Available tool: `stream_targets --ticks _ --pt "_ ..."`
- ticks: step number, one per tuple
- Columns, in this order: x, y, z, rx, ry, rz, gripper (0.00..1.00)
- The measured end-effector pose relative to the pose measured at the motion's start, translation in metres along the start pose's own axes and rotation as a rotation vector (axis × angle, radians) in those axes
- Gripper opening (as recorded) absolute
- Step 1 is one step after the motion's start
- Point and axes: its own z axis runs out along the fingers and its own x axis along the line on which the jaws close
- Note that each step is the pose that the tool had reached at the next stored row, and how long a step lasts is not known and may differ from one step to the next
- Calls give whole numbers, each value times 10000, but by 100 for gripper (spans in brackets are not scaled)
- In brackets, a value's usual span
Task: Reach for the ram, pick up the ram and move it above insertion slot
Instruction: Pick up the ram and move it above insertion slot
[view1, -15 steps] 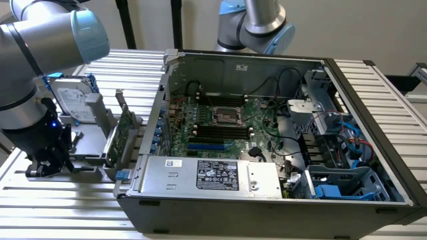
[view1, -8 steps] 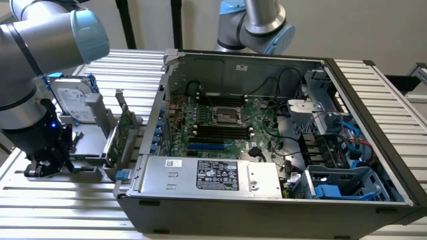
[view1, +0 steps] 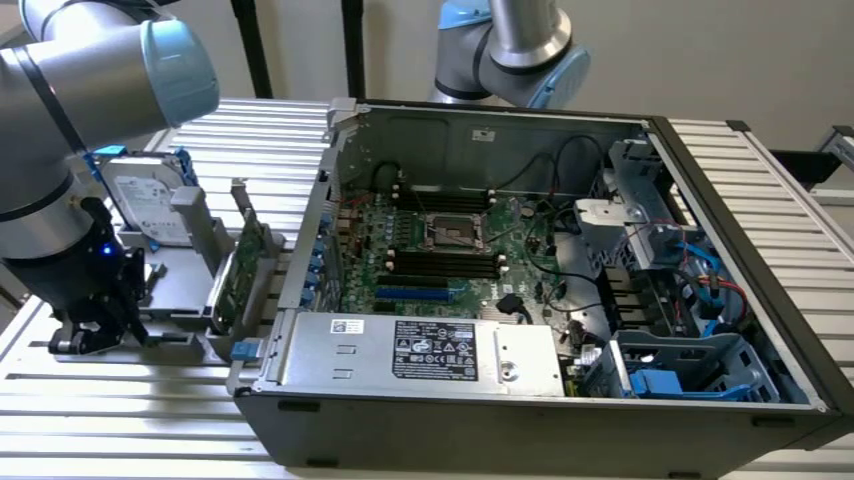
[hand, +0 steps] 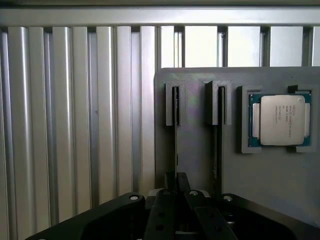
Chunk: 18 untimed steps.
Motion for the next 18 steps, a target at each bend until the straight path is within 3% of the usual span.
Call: stream_targets --ticks 4,18 --pt "-1 3 -124 -2 1 3 13" --pt "-4 4 -759 -2 1 5 13"
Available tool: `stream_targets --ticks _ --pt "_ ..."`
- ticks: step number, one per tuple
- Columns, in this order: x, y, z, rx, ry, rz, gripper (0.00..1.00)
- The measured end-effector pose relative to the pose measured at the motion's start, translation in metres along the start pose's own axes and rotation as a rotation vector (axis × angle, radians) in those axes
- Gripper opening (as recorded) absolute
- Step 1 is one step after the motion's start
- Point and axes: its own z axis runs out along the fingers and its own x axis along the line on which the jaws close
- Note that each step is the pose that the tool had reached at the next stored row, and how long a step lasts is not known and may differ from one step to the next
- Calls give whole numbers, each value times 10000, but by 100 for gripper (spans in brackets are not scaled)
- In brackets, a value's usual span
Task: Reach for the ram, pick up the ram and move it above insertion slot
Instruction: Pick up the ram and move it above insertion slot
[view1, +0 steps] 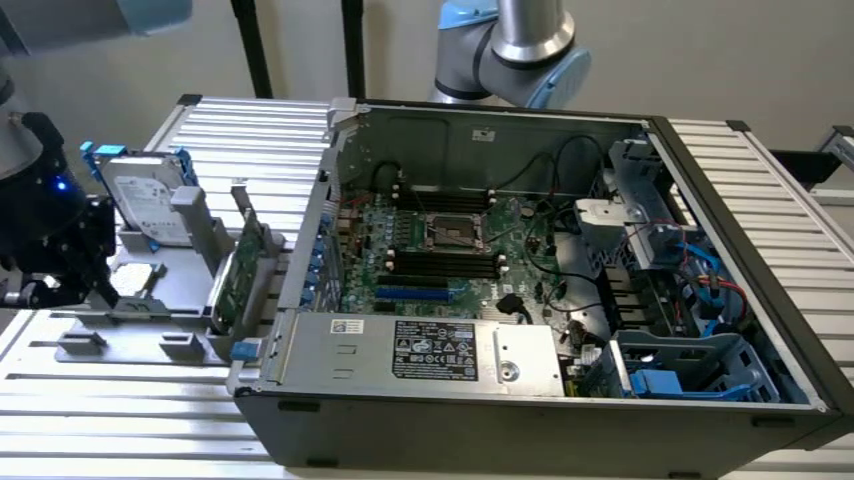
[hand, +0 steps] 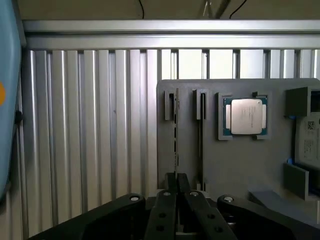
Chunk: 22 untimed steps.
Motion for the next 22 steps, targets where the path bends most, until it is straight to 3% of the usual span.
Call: stream_targets --ticks 4,9,22 --pt "-1 -40 -183 0 1 0 13" --pt "-5 -156 -413 -1 1 0 13" --pt "-19 -606 -1019 -2 -10 -4 13"
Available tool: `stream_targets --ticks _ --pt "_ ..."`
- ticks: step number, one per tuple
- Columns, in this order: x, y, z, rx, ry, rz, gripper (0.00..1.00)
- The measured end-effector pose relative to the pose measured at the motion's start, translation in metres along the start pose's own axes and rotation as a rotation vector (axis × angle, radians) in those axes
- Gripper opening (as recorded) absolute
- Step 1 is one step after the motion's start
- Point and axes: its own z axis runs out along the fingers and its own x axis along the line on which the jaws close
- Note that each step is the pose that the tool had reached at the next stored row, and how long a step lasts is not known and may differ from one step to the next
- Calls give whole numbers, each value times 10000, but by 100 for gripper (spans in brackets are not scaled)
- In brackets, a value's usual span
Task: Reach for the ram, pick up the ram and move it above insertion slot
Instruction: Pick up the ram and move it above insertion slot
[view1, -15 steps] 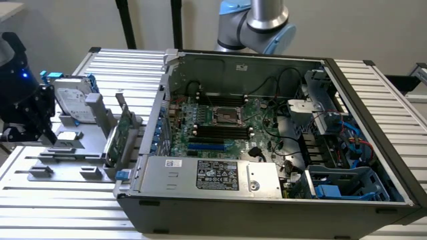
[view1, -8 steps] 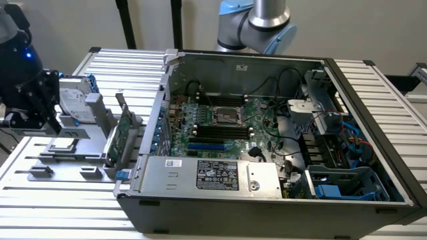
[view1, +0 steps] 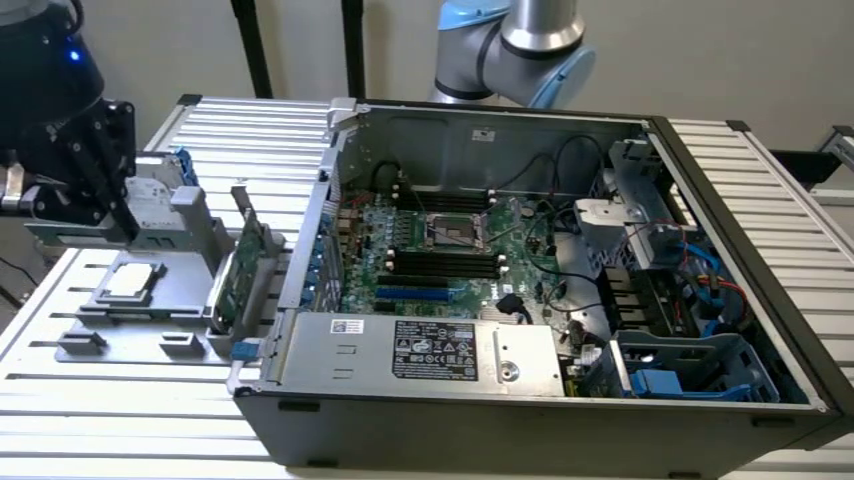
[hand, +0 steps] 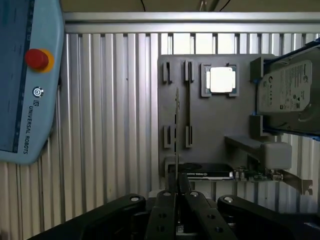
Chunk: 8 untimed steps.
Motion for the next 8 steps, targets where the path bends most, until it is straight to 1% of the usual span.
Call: stream_targets --ticks 4,6,8 --pt "-21 -133 -167 1 0 0 13" --pt "-30 -201 -229 3 -3 -1 13" --pt "-37 -275 -270 2 -5 -1 13"
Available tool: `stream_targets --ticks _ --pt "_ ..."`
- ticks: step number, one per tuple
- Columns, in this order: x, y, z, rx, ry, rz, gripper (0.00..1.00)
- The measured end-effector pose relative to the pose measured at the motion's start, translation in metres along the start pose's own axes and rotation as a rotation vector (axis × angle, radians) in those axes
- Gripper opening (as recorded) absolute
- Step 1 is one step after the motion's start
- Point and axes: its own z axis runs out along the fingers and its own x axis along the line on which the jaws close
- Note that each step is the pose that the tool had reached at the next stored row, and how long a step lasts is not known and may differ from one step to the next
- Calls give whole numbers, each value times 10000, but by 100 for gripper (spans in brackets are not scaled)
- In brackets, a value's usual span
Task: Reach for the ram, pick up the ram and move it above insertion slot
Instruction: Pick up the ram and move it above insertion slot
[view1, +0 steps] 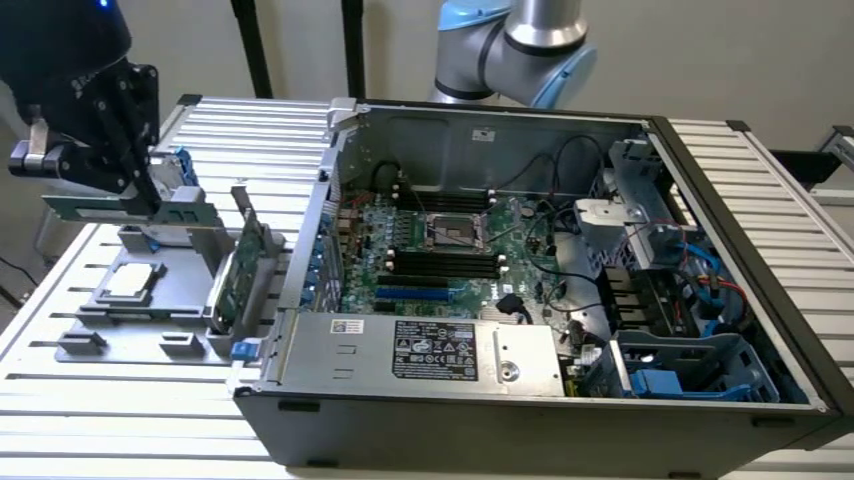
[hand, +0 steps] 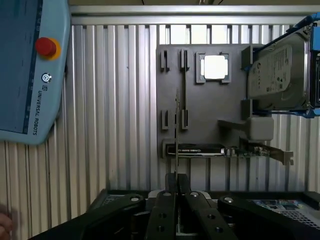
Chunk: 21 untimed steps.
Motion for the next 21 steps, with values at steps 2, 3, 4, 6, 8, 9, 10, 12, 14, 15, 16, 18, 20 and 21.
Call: stream_targets --ticks 2,3,4,6,8,9,10,12,14,15,16,18,20,21 --pt "-7 -78 -21 -2 -9 1 13" --pt "-9 -121 -24 -2 -20 1 13" --pt "-12 -167 -26 -2 -37 0 13" --pt "-16 -257 -28 -3 -73 -2 13" --pt "-22 -350 -31 -3 -102 -1 13" --pt "-25 -395 -32 -3 -115 -2 13" --pt "-27 -440 -33 -3 -128 -3 13" --pt "-33 -532 -35 -3 -154 -4 13" --pt "-38 -623 -38 -4 -177 -4 13" --pt "-41 -668 -40 -5 -187 -5 13" --pt "-44 -713 -41 -5 -198 -5 13" --pt "-50 -803 -44 -5 -220 -5 13" --pt "-55 -893 -46 -5 -243 -7 13" --pt "-59 -939 -48 -6 -253 -7 13"
